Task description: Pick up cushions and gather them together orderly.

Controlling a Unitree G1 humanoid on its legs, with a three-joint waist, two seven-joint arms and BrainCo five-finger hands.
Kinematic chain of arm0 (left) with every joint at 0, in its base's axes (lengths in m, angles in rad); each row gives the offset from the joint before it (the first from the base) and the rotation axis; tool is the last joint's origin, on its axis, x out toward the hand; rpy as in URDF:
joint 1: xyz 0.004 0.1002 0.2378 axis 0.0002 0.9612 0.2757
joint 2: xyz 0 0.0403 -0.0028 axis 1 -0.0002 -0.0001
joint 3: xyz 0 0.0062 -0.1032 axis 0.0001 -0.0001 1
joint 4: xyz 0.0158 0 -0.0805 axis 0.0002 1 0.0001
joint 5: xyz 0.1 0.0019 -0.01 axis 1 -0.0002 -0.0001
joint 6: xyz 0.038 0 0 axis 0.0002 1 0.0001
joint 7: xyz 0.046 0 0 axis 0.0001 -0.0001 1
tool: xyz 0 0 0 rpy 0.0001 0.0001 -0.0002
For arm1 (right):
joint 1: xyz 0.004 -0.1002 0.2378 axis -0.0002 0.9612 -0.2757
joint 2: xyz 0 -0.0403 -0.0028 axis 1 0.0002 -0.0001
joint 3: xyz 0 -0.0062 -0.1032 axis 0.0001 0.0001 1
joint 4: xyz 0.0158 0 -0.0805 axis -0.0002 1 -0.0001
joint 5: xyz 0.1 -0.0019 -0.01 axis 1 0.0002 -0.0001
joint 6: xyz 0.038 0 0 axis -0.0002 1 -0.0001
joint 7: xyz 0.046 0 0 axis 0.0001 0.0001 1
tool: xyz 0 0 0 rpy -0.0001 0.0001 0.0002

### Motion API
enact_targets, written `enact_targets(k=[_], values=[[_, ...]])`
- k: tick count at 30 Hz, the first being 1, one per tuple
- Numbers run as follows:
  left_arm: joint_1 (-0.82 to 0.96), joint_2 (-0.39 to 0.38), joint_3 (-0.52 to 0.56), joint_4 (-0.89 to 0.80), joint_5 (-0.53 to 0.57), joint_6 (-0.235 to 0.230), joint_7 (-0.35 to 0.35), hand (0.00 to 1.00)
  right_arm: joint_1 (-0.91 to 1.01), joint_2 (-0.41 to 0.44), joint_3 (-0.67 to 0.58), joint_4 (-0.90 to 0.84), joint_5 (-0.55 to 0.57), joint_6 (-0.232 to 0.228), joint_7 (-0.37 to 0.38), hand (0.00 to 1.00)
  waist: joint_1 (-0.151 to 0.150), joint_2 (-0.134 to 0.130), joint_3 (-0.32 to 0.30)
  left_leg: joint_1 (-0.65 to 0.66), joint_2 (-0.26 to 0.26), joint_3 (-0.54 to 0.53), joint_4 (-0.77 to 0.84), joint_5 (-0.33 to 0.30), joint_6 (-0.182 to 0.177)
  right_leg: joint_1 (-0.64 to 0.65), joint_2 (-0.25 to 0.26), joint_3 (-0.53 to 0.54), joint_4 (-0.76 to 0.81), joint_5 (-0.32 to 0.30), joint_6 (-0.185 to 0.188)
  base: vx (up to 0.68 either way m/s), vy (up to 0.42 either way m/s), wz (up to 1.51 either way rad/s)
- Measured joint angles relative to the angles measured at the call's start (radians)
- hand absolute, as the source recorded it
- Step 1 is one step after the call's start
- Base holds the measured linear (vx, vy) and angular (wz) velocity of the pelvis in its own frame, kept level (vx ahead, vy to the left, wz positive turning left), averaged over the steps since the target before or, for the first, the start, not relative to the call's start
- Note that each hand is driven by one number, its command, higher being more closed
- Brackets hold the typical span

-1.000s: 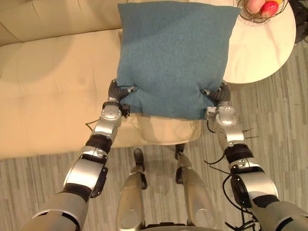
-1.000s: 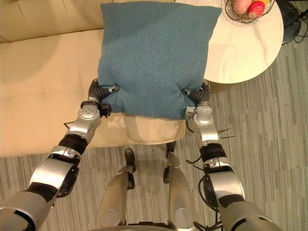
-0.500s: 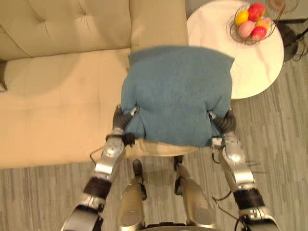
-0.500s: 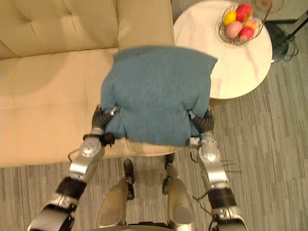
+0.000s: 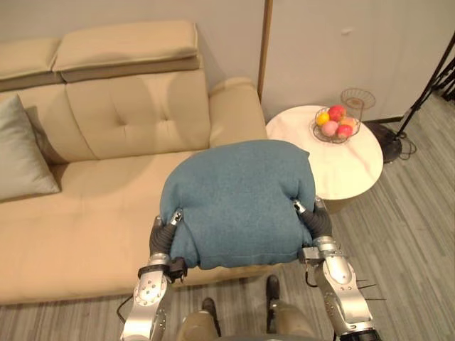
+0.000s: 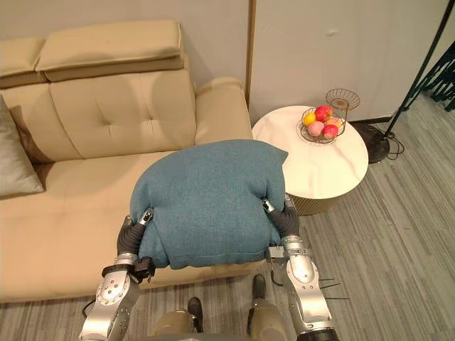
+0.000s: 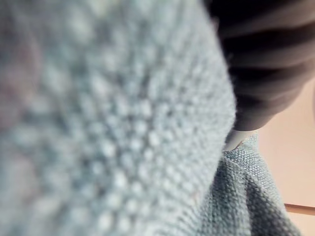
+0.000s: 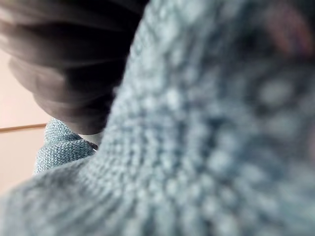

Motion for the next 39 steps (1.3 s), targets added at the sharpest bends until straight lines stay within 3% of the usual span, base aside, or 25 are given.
enact_targets(k=[1, 2, 3, 5, 6, 7, 8, 10, 11, 12, 14, 15, 17, 20, 23, 28, 30, 31, 32, 33, 34, 36, 39], values=[[0.011, 0.001, 0.007, 0.001, 0.000, -0.001, -0.003, 1.00, 0.000, 0.001, 0.006, 0.005, -0.002, 0.000, 0.000, 1.00, 0.002, 0.000, -0.001, -0.005, -0.009, -0.046, 0.011, 0.014, -0.003, 0.052, -0.003, 0.010, 0.109, -0.059, 0.047, -0.13, -0.123, 1.00], [0.020, 0.001, 0.012, 0.001, 0.000, -0.005, -0.003, 1.00, -0.002, -0.001, 0.016, 0.006, -0.002, 0.000, 0.000, 1.00, 0.004, -0.006, -0.006, -0.020, -0.021, -0.081, 0.011, 0.031, -0.006, 0.098, -0.003, 0.018, 0.123, -0.088, 0.053, -0.20, -0.182, 1.16], [0.025, 0.000, 0.015, 0.000, -0.001, -0.007, 0.000, 1.00, -0.014, -0.007, 0.032, 0.005, -0.004, -0.005, -0.006, 1.00, 0.016, -0.023, -0.026, -0.066, -0.030, -0.117, 0.009, 0.063, -0.018, 0.145, 0.012, 0.019, 0.044, -0.143, 0.030, -0.30, -0.243, 1.08], [0.025, -0.006, 0.016, -0.003, -0.001, -0.007, 0.001, 1.00, -0.044, -0.024, 0.042, 0.005, -0.005, -0.013, -0.013, 1.00, 0.043, -0.003, -0.039, -0.142, -0.020, -0.167, -0.035, 0.131, -0.032, 0.159, 0.043, -0.011, -0.133, -0.183, -0.016, -0.33, -0.190, 0.81], [0.027, -0.029, 0.016, 0.000, -0.002, -0.007, 0.002, 1.00, -0.066, -0.044, 0.041, 0.011, -0.017, -0.016, -0.027, 1.00, 0.043, 0.049, -0.036, -0.178, 0.010, -0.203, -0.084, 0.168, -0.043, 0.164, 0.081, -0.061, -0.204, -0.153, -0.053, -0.33, -0.151, 0.70], [0.030, -0.041, 0.016, 0.000, -0.002, -0.006, 0.002, 1.00, -0.070, -0.050, 0.040, 0.019, -0.025, -0.016, -0.033, 1.00, 0.039, 0.067, -0.031, -0.178, 0.030, -0.194, -0.130, 0.159, -0.052, 0.164, 0.102, -0.092, -0.221, -0.128, -0.066, -0.40, -0.177, 0.91], [0.036, -0.051, 0.015, 0.001, -0.005, -0.004, 0.002, 1.00, -0.070, -0.051, 0.038, 0.039, -0.040, -0.011, -0.046, 1.00, 0.039, 0.064, -0.028, -0.164, 0.057, -0.139, -0.180, 0.121, -0.082, 0.164, 0.096, -0.115, -0.238, -0.103, -0.085, -0.34, -0.114, 0.86], [0.037, -0.051, 0.000, 0.001, -0.009, -0.003, 0.001, 1.00, -0.085, -0.051, 0.023, 0.084, -0.043, -0.009, -0.066, 1.00, 0.034, 0.047, -0.018, -0.187, 0.066, -0.014, -0.101, 0.099, -0.056, 0.159, 0.055, -0.168, -0.259, -0.076, -0.104, -0.36, -0.053, 0.80], [0.037, -0.051, -0.027, 0.001, -0.009, -0.003, -0.001, 1.00, -0.087, -0.051, -0.001, 0.092, -0.043, 0.005, -0.070, 1.00, 0.023, 0.036, -0.017, -0.185, 0.046, 0.056, 0.005, 0.091, -0.043, 0.161, 0.020, -0.187, -0.295, -0.048, -0.107, -0.26, -0.015, 0.60], [0.037, -0.053, -0.031, 0.001, -0.009, -0.003, -0.004, 1.00, -0.088, -0.052, -0.008, 0.092, -0.043, 0.005, -0.070, 1.00, 0.015, 0.027, -0.014, -0.179, 0.043, 0.075, 0.039, 0.083, -0.031, 0.166, 0.011, -0.192, -0.314, -0.036, -0.105, -0.23, 0.014, 0.56], [0.036, -0.061, -0.032, 0.001, -0.009, -0.004, -0.005, 1.00, -0.090, -0.052, -0.012, 0.091, -0.043, 0.005, -0.070, 1.00, -0.001, 0.040, -0.022, -0.118, 0.055, 0.122, 0.111, 0.044, 0.010, 0.163, -0.001, -0.203, -0.374, 0.022, -0.095, -0.17, 0.112, 0.28], [0.036, -0.061, -0.033, 0.001, -0.011, -0.005, -0.005, 1.00, -0.090, -0.052, -0.012, 0.091, -0.043, 0.005, -0.070, 1.00, -0.010, 0.047, -0.026, -0.075, 0.062, 0.140, 0.109, 0.021, 0.009, 0.163, -0.001, -0.208, -0.399, 0.041, -0.089, -0.20, 0.187, 0.30], [0.030, -0.062, -0.039, 0.001, -0.021, -0.008, -0.008, 1.00, -0.090, -0.050, -0.023, 0.082, -0.044, 0.005, -0.069, 1.00, -0.022, 0.069, -0.041, 0.002, 0.055, 0.146, -0.013, -0.028, -0.032, 0.156, 0.003, -0.224, -0.442, 0.071, -0.058, -0.14, 0.183, 0.29], [0.030, -0.032, -0.043, 0.014, -0.028, -0.006, -0.009, 1.00, -0.082, 0.002, -0.030, 0.082, -0.044, 0.006, -0.068, 1.00, -0.014, 0.021, -0.049, -0.034, 0.020, 0.139, -0.011, -0.020, -0.013, 0.176, -0.024, -0.243, -0.534, 0.156, -0.024, -0.10, 0.193, 0.23], [0.038, -0.025, -0.044, 0.015, -0.032, -0.006, -0.009, 1.00, -0.081, 0.019, -0.030, 0.081, -0.043, 0.006, -0.067, 1.00, -0.012, 0.020, -0.050, -0.073, 0.005, 0.112, 0.064, -0.057, 0.015, 0.204, -0.040, -0.269, -0.566, 0.189, 0.001, -0.05, 0.166, 0.28], [0.038, -0.018, -0.044, 0.015, -0.032, -0.006, -0.014, 1.00, -0.071, 0.027, -0.030, 0.049, -0.043, 0.006, -0.064, 1.00, 0.006, 0.017, -0.053, -0.120, -0.010, 0.091, 0.137, -0.113, 0.033, 0.194, -0.069, -0.286, -0.548, 0.168, 0.023, -0.02, 0.118, 0.15], [0.045, -0.017, -0.044, 0.014, -0.032, -0.006, -0.022, 1.00, -0.067, 0.028, -0.030, 0.046, -0.043, 0.006, -0.062, 1.00, 0.007, 0.012, -0.053, -0.132, -0.030, 0.085, 0.182, -0.157, 0.055, 0.148, -0.107, -0.287, -0.415, 0.088, 0.029, 0.05, 0.134, 0.18], [0.050, -0.017, -0.044, 0.014, -0.032, -0.005, -0.024, 1.00, -0.063, 0.028, -0.030, 0.046, -0.043, 0.006, -0.062, 1.00, 0.005, 0.008, -0.053, -0.128, -0.043, 0.080, 0.190, -0.169, 0.059, 0.134, -0.126, -0.287, -0.358, 0.058, 0.017, 0.08, 0.120, 0.23], [0.065, -0.017, -0.044, 0.005, -0.032, -0.005, -0.024, 1.00, -0.056, 0.029, -0.028, 0.046, -0.043, 0.006, -0.058, 1.00, -0.002, 0.002, -0.056, -0.126, -0.064, 0.068, 0.198, -0.185, 0.073, 0.110, -0.153, -0.274, -0.270, 0.029, -0.018, 0.07, 0.081, 0.20], [0.077, -0.017, -0.044, -0.005, -0.031, -0.005, -0.024, 1.00, -0.056, 0.029, -0.027, 0.049, -0.043, 0.006, -0.054, 1.00, -0.013, 0.000, -0.056, -0.115, -0.072, 0.060, 0.203, -0.195, 0.085, 0.086, -0.167, -0.260, -0.208, 0.031, -0.025, 0.20, 0.132, 0.20], [0.090, -0.017, -0.044, -0.009, -0.031, -0.003, -0.024, 1.00, -0.055, 0.031, -0.027, 0.068, -0.043, 0.006, -0.044, 1.00, -0.018, 0.000, -0.051, -0.085, -0.081, 0.047, 0.199, -0.205, 0.111, 0.005, -0.190, -0.225, -0.033, 0.027, -0.064, 0.20, 0.098, 0.22], [0.090, 0.005, -0.049, -0.010, -0.031, -0.003, -0.024, 1.00, -0.045, 0.038, -0.026, 0.091, -0.043, 0.007, -0.042, 1.00, -0.024, -0.001, -0.051, -0.043, -0.075, 0.016, 0.196, -0.229, 0.119, -0.032, -0.145, -0.218, -0.005, -0.026, -0.033, 0.25, 0.028, 0.30], [0.077, 0.011, -0.051, -0.007, -0.031, -0.003, -0.024, 1.00, -0.044, 0.038, -0.032, 0.090, -0.046, 0.006, -0.042, 1.00, -0.051, -0.007, -0.053, -0.006, -0.075, -0.030, 0.181, -0.262, 0.115, -0.094, -0.070, -0.245, -0.141, -0.019, -0.021, 0.29, -0.063, 0.45]])
